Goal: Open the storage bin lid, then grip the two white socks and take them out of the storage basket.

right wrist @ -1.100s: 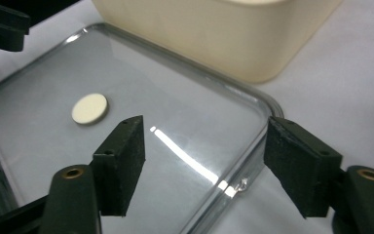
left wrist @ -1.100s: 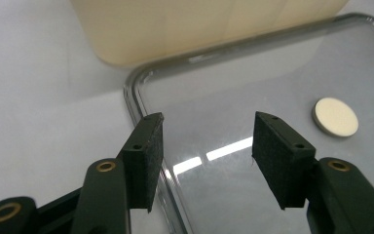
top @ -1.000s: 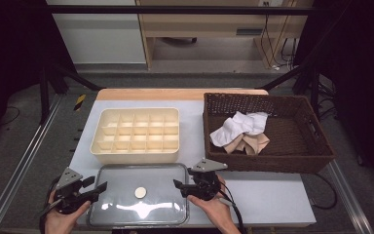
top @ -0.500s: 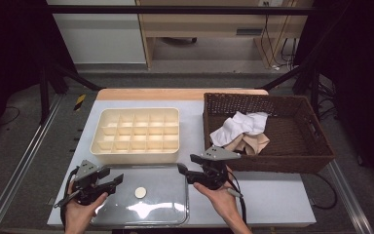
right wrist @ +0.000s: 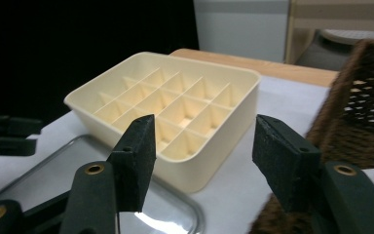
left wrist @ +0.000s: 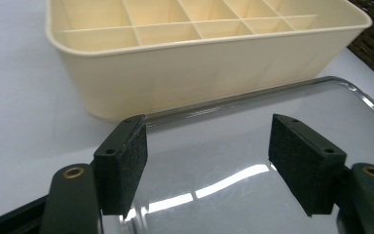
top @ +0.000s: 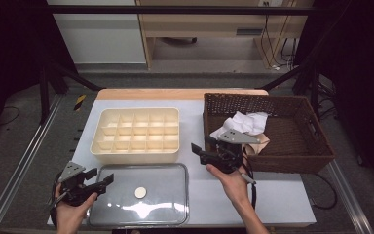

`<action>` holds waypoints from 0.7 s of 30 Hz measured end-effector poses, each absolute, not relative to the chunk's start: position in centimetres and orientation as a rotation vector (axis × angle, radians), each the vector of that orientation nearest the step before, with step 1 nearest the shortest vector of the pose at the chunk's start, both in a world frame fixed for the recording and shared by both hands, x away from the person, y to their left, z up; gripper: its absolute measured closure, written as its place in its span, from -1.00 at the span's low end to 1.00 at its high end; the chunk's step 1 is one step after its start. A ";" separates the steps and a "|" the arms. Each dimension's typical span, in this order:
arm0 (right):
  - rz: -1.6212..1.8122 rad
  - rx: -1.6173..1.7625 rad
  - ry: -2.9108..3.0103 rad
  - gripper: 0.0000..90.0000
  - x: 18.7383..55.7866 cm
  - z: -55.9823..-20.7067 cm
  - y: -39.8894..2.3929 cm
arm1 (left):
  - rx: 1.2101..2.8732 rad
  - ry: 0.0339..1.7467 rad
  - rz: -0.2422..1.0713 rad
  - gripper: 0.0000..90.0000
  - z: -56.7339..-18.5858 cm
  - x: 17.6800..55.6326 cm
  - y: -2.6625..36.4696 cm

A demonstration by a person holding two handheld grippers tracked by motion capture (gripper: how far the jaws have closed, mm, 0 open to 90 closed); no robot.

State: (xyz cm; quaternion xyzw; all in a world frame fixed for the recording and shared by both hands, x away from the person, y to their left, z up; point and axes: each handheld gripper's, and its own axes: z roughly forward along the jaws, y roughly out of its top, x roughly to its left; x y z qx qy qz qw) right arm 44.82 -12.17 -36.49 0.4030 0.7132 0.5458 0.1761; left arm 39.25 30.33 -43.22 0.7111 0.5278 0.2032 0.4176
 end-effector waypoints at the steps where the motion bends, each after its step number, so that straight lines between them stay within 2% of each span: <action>1: 1.542 1.150 2.005 -0.09 45.1 -36.3 -12.6 | 1.784 1.324 0.510 -0.32 -43.2 39.3 30.3; 12: 1.451 1.251 1.910 -0.20 48.7 -35.0 -16.0 | 1.795 1.347 0.506 -0.36 -43.4 39.6 31.2; 21: 1.344 1.291 1.866 -0.19 51.4 -33.9 -17.9 | 1.785 1.375 0.517 -0.36 -43.5 39.8 32.0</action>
